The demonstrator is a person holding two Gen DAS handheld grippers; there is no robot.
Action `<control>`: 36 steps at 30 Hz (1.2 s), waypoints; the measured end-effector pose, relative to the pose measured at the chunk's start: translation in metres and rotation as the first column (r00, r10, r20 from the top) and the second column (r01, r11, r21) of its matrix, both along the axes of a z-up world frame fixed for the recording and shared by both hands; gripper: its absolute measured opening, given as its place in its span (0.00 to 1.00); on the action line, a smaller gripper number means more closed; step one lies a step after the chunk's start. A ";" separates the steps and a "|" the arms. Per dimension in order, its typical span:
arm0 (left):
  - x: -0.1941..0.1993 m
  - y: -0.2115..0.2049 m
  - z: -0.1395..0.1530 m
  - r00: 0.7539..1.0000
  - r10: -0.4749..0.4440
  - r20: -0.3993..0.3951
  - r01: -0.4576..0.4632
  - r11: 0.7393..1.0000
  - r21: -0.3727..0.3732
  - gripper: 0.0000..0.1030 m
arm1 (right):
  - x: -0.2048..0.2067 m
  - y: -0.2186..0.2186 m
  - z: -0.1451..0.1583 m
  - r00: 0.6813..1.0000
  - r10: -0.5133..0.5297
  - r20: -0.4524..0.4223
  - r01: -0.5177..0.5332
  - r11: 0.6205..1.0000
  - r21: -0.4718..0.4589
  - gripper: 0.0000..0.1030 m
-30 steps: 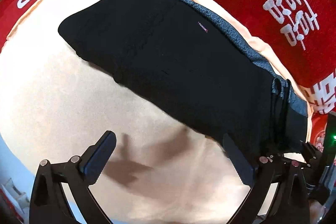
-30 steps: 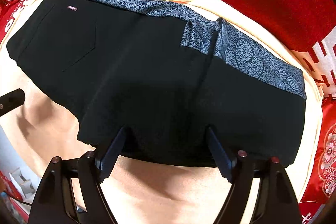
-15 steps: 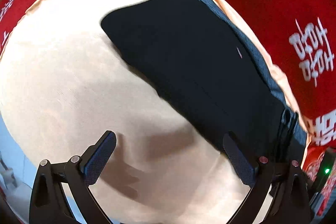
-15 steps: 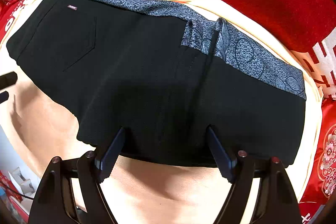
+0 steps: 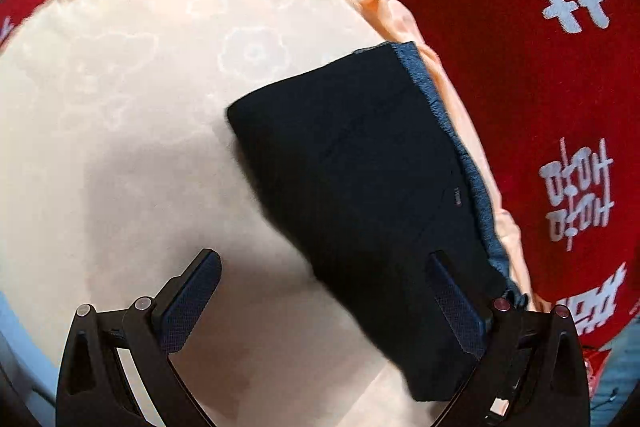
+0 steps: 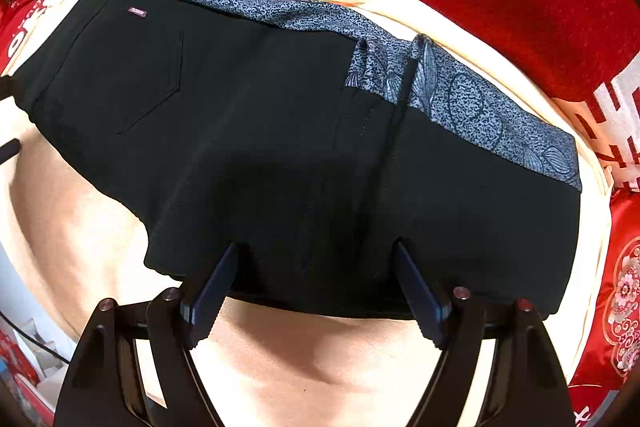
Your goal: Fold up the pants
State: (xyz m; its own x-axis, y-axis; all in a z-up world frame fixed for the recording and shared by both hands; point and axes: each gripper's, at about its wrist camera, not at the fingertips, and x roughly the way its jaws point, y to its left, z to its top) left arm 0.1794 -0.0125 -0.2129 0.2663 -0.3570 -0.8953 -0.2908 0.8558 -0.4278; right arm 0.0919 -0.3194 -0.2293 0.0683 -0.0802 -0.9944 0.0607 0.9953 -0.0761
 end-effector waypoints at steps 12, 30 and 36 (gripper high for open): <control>0.017 0.007 -0.005 0.996 0.010 0.090 0.004 0.989 -0.146 0.99 | -0.002 0.003 -0.004 1.000 0.006 0.010 -0.006 1.000 -0.011 0.80; 0.047 -0.040 0.000 0.998 -0.063 0.012 0.062 0.995 0.076 0.74 | 0.001 -0.007 0.041 0.998 0.008 0.070 -0.009 1.000 0.005 0.79; 0.027 -0.086 0.026 0.940 -0.329 0.086 0.257 0.853 0.455 0.36 | 0.046 -0.018 0.096 0.990 -0.034 0.134 0.006 0.978 0.208 0.80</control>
